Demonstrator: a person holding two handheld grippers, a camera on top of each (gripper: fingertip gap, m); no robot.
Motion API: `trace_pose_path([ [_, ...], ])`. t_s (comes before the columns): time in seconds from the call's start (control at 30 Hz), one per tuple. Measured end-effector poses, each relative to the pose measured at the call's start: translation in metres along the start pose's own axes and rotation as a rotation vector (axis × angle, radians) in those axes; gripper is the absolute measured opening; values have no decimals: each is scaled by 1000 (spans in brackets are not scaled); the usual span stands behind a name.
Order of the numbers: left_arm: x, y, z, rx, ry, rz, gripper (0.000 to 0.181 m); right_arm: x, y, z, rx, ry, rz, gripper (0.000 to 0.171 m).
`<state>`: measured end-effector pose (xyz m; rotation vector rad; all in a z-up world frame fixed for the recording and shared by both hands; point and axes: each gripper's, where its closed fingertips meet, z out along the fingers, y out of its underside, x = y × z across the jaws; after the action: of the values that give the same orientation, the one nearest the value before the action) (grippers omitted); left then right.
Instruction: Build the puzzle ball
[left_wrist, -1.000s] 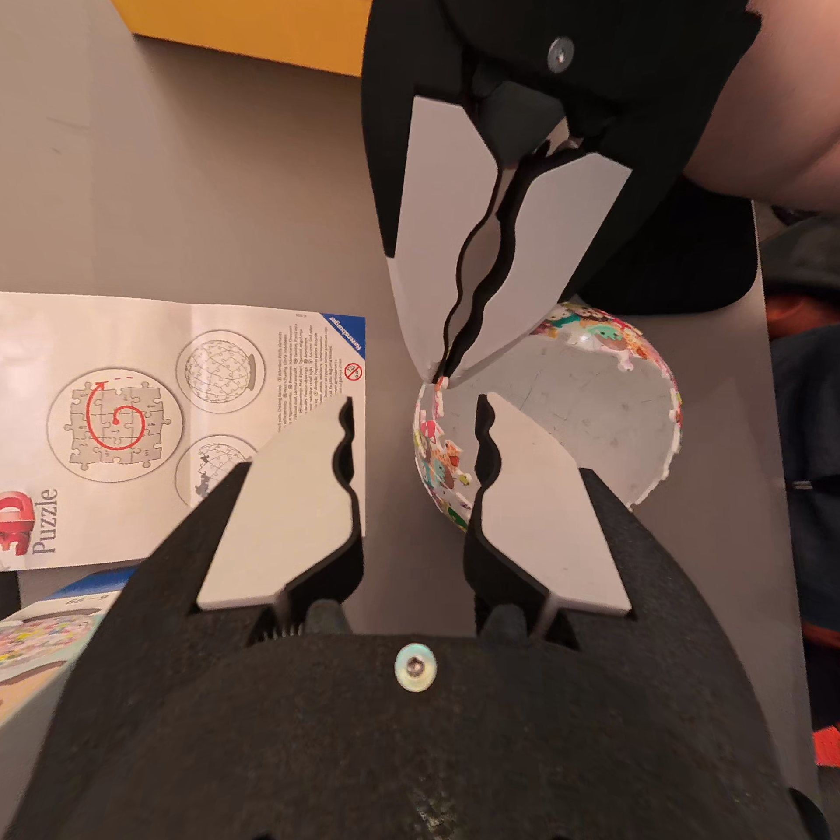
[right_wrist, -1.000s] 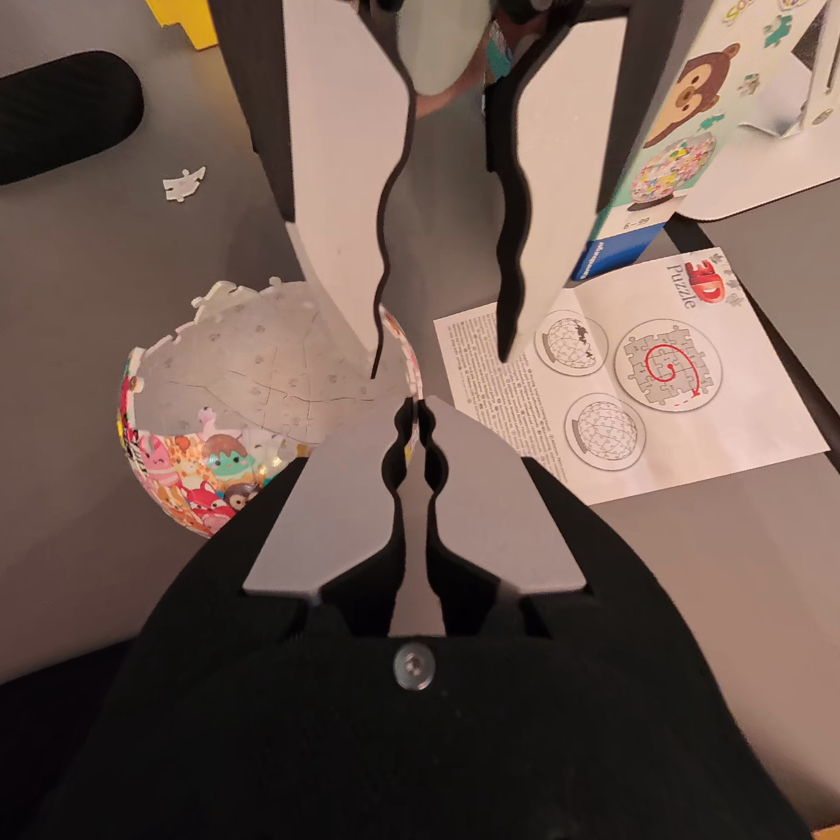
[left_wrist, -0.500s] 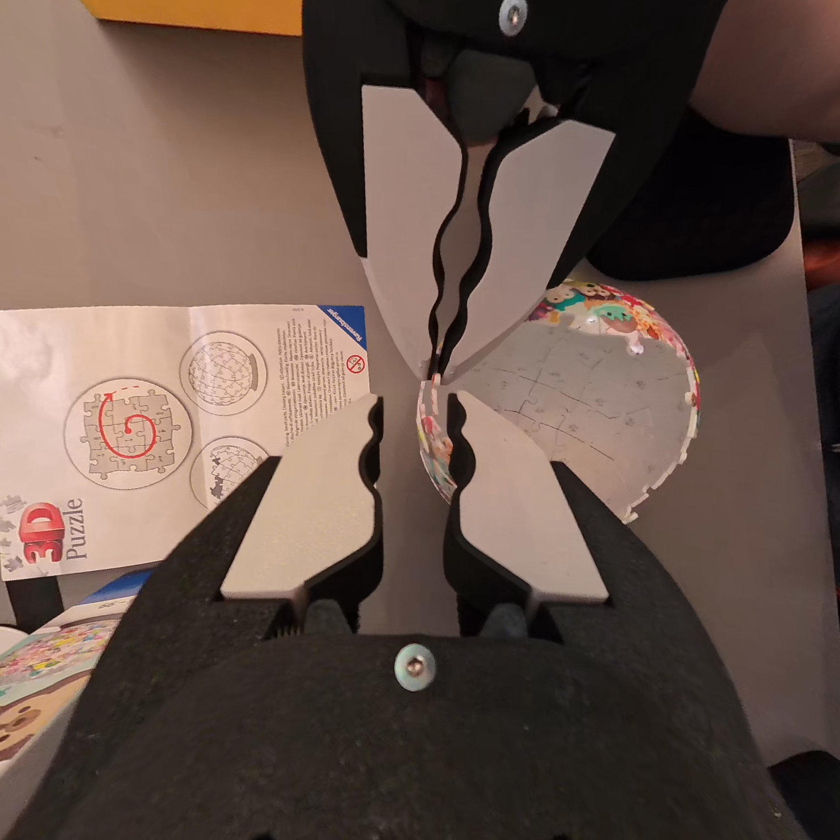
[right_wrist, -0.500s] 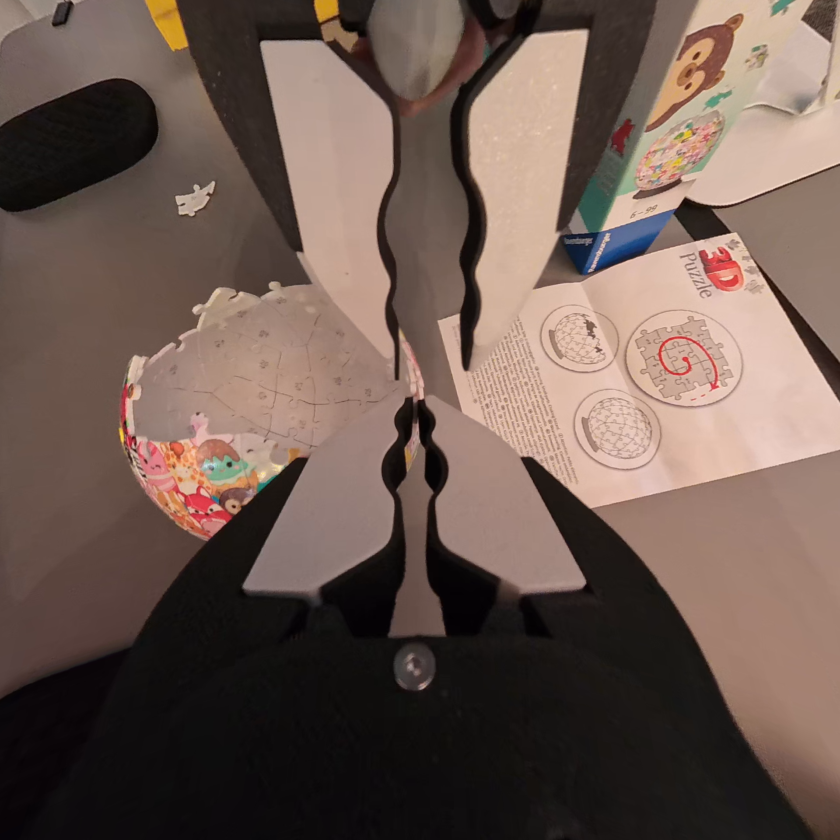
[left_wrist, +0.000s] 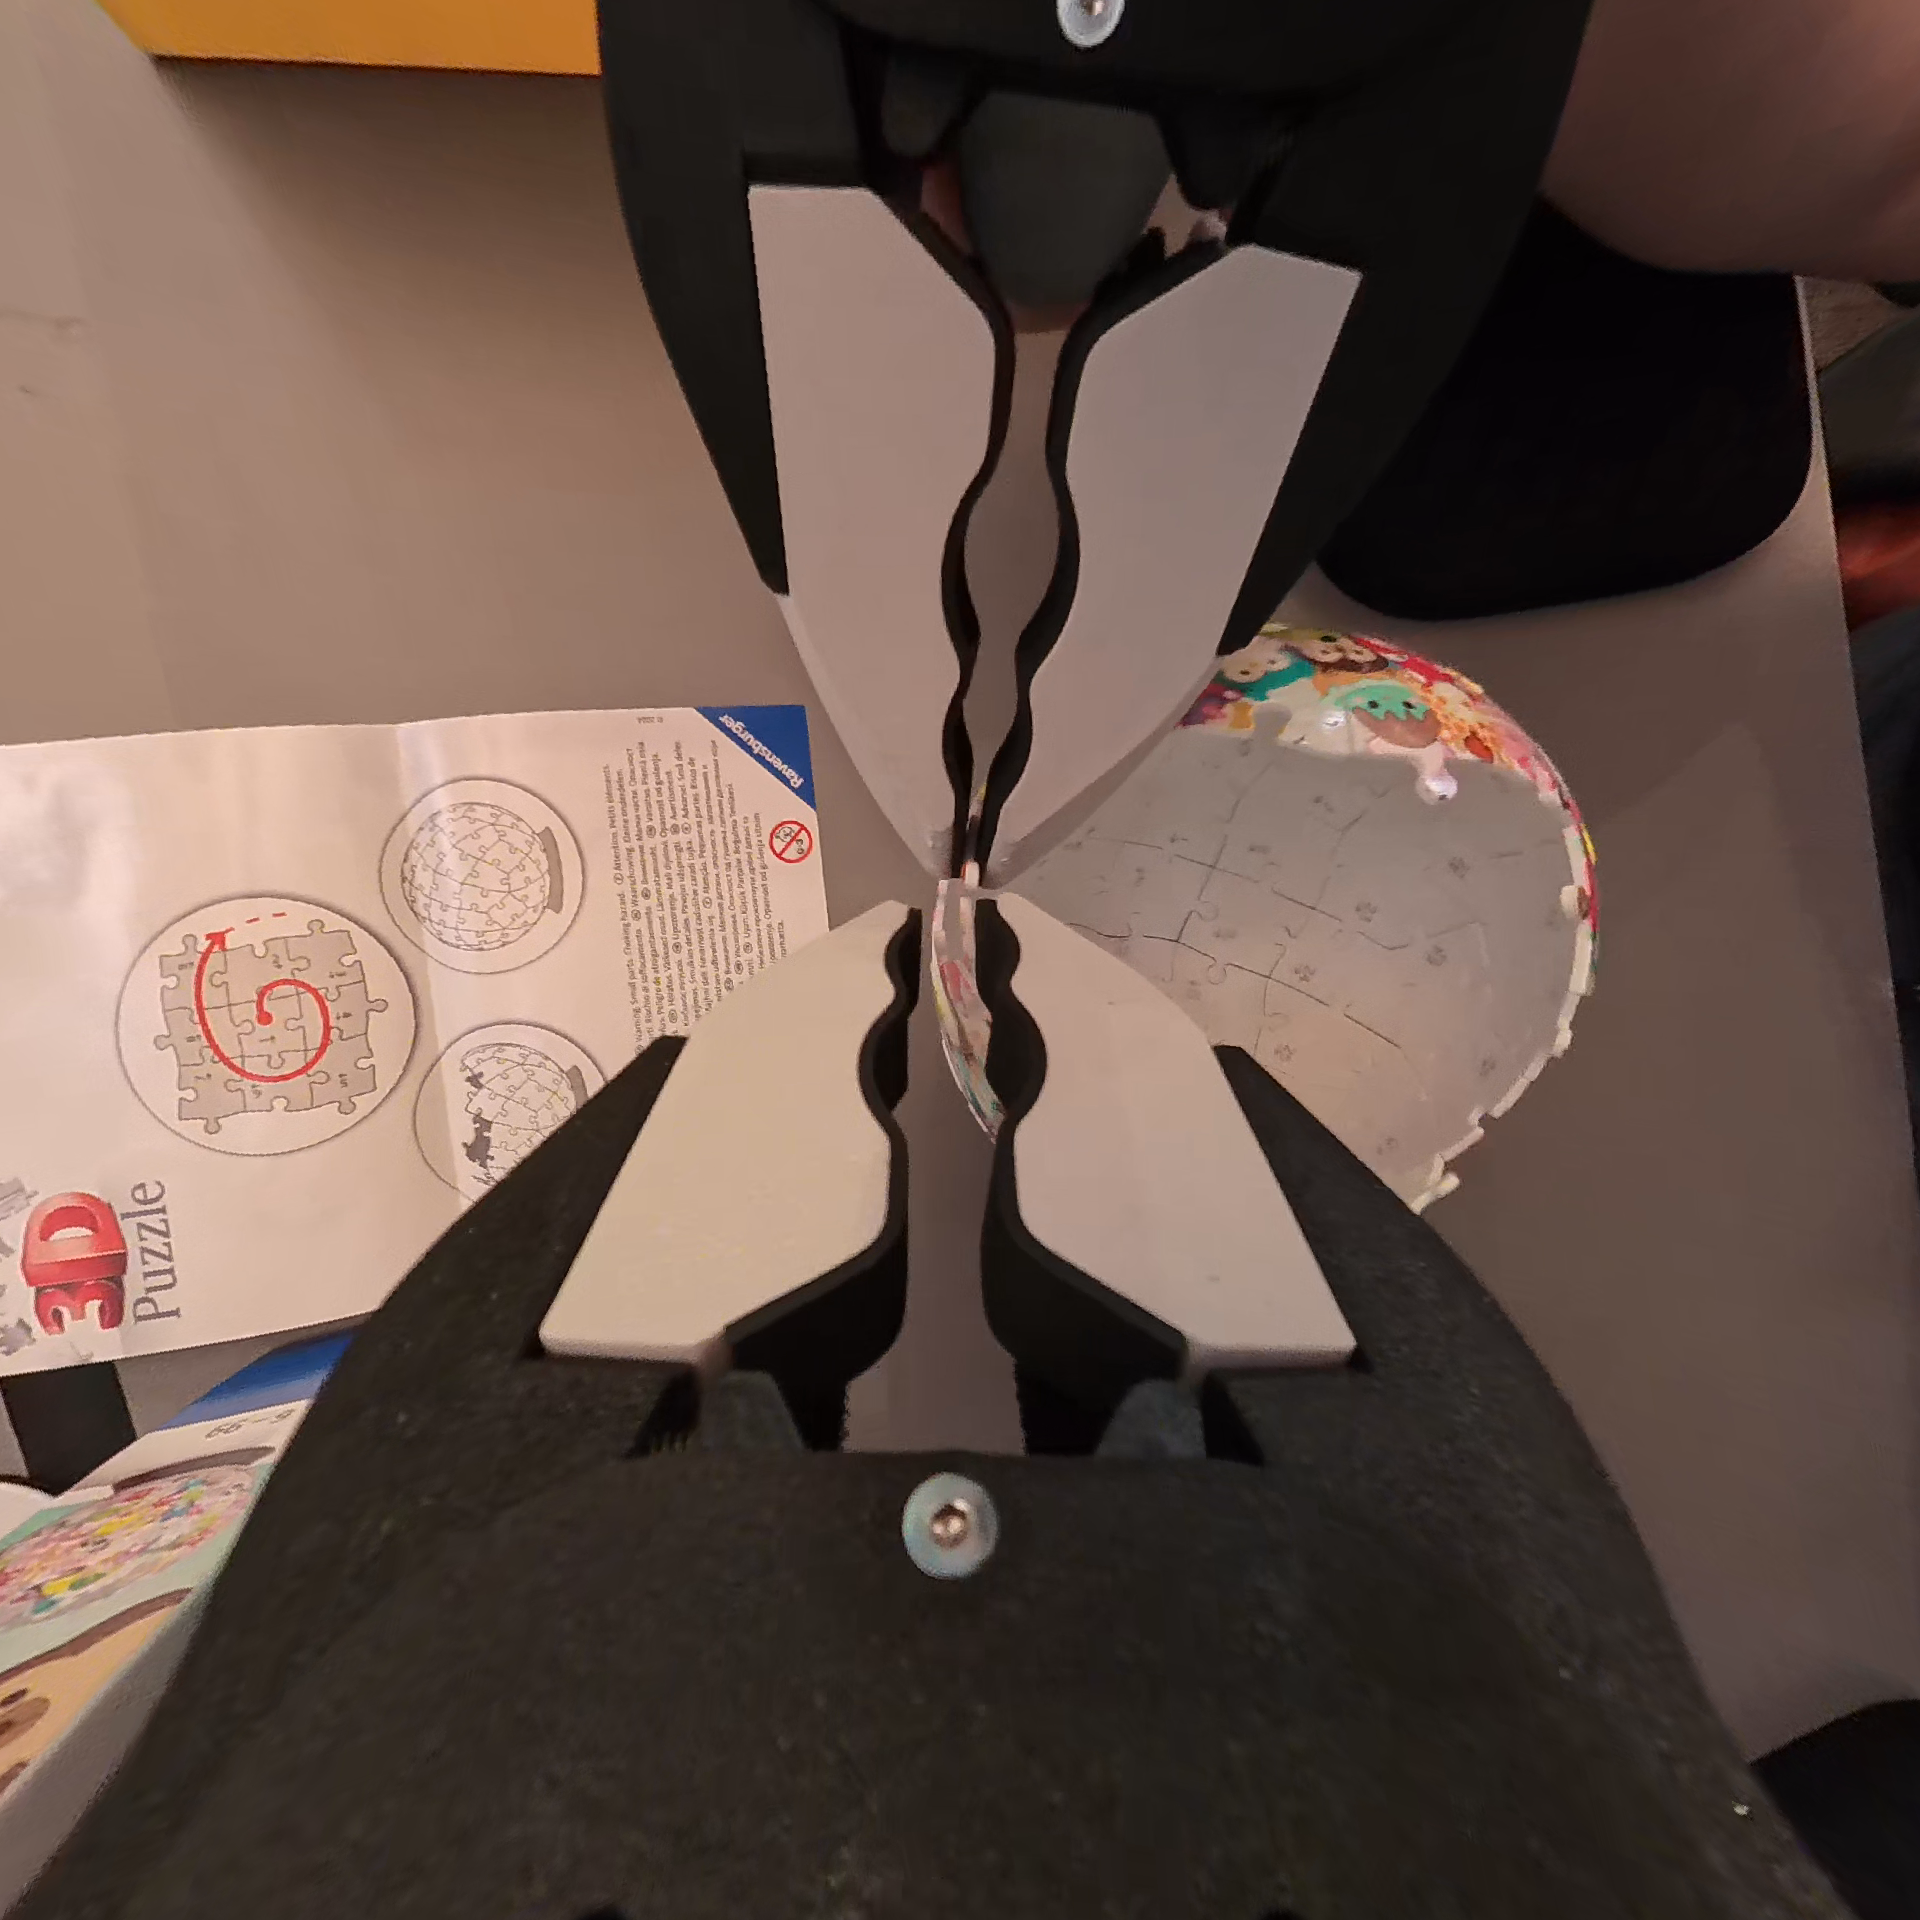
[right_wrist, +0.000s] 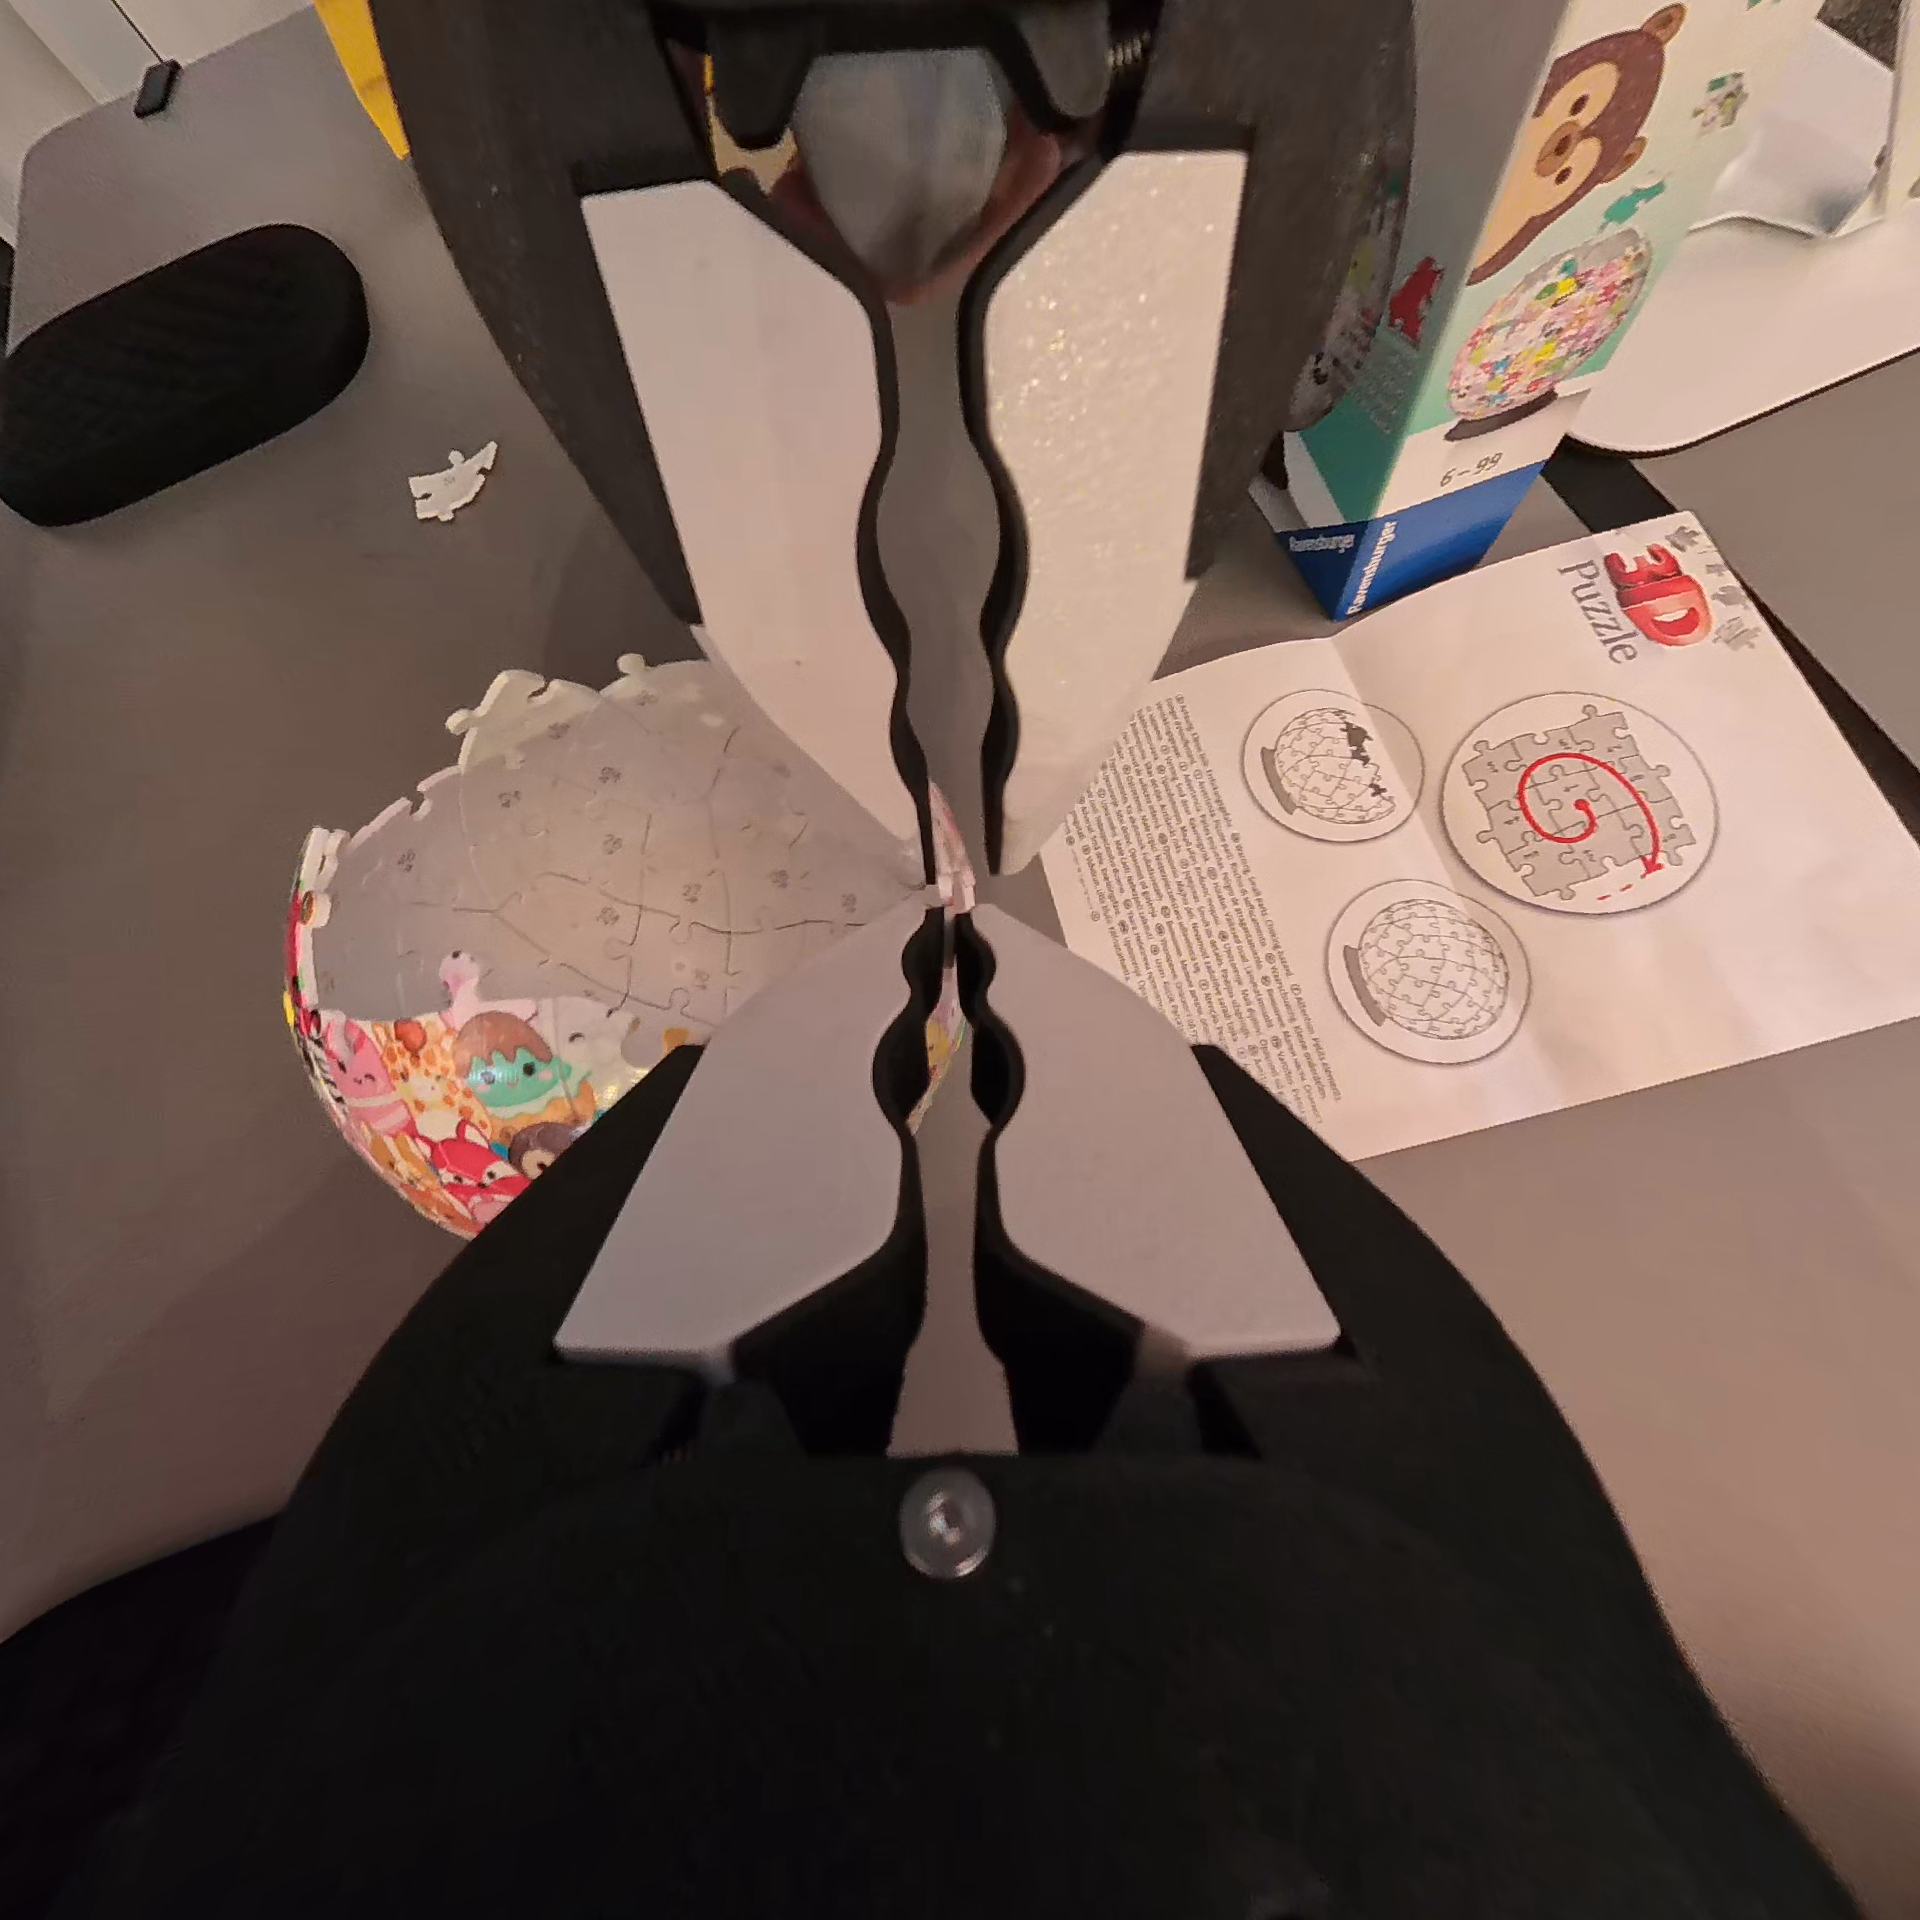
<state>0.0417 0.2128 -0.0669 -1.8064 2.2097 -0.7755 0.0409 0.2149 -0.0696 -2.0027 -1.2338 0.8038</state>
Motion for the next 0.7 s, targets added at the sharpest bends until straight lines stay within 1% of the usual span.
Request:
trace_pose_path([
  [0.07,0,0,1,-4,1,10,7,1,1,0,-4,1,7,3],
  [0.1,2,-1,1,-5,9,15,3,1,1,0,-5,3,12,3],
  [0.3,1,-2,2,-4,-6,45,3,2,2,-2,1,4,33,3],
  [0.37,-2,-1,2,-12,-19,30,20,1,1,-3,8,3,38,3],
  [0.4,-3,-1,2,-13,-22,22,22,1,1,-3,8,6,42,3],
  [0.7,4,-4,4,3,27,51,6,-1,-2,-8,89,-17,135,3],
])
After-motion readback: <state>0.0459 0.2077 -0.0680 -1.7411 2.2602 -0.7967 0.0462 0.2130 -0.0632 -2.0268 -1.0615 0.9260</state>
